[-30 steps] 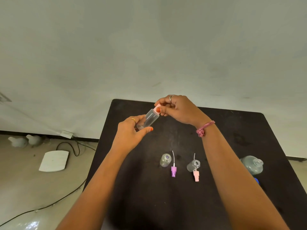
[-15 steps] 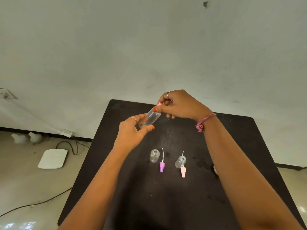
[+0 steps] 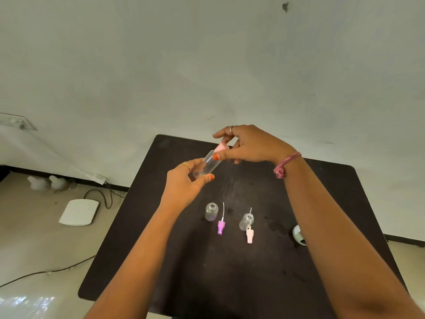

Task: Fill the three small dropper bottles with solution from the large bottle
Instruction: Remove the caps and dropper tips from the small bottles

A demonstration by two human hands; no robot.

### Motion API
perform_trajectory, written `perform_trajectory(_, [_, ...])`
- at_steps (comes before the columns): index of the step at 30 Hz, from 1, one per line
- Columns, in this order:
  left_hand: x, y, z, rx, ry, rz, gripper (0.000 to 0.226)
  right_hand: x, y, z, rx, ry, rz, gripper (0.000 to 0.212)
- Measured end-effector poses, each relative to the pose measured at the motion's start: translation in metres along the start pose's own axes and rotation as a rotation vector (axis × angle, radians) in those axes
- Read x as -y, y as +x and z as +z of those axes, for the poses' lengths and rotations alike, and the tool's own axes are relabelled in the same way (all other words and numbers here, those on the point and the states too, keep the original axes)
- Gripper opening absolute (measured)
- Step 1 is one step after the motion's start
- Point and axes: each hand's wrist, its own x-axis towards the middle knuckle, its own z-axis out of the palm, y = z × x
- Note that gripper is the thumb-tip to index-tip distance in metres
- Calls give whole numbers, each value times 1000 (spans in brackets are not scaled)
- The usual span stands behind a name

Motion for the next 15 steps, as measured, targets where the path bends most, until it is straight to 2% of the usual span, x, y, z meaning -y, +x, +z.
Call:
perform_trajectory(4, [0, -3, -1, 20, 27, -8, 51, -2, 3, 2, 10, -34, -26, 26])
perform_trajectory(10, [10, 0, -9, 157, 35, 8, 49, 0, 6, 0, 48, -133, -144, 32])
perform_trajectory(15, [23, 3, -19, 370, -149, -45, 33, -2, 10, 3, 46, -103, -184, 34])
